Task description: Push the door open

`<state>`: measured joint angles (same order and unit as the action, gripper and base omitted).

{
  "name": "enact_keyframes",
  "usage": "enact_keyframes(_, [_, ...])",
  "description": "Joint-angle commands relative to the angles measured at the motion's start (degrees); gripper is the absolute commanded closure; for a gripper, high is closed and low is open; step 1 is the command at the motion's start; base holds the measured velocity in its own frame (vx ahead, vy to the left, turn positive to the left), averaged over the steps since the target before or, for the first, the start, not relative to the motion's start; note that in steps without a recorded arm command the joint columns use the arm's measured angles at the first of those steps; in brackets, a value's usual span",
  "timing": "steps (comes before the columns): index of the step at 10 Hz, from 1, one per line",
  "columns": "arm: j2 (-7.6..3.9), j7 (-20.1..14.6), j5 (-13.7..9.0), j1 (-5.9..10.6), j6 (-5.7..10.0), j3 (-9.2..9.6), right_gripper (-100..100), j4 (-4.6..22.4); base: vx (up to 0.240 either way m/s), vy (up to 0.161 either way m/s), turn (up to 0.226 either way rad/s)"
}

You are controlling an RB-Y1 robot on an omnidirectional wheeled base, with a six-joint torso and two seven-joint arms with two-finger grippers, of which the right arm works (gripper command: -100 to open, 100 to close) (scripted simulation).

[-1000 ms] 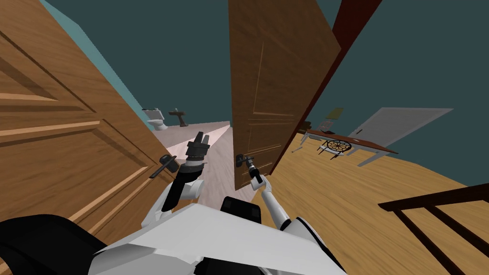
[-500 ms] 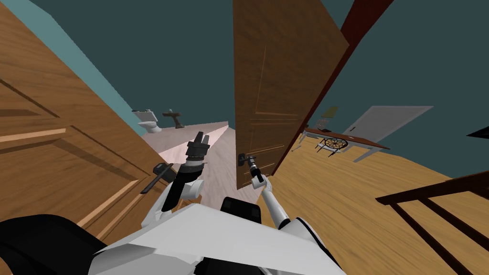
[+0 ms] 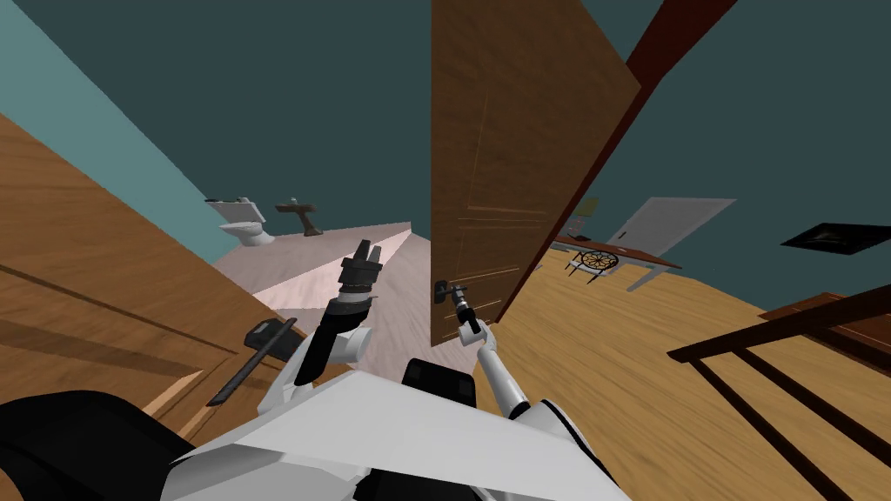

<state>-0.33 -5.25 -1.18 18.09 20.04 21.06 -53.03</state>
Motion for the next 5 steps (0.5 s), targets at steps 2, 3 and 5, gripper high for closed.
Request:
enact_keyframes(2, [-0.98,0.54,-0.35,0.52,0.38,-0.56,100,-0.16,0.205,0.144,-0.154])
enact_keyframes(3, [-1.08,0.64,-0.41,0.44,0.35,-0.5,100,-0.25,0.179,0.118,-0.208])
enact_keyframes(5, [-1.36,0.94,-0.58,0.2,0.25,-0.34,100,-0.54,0.148,0.112,-0.183])
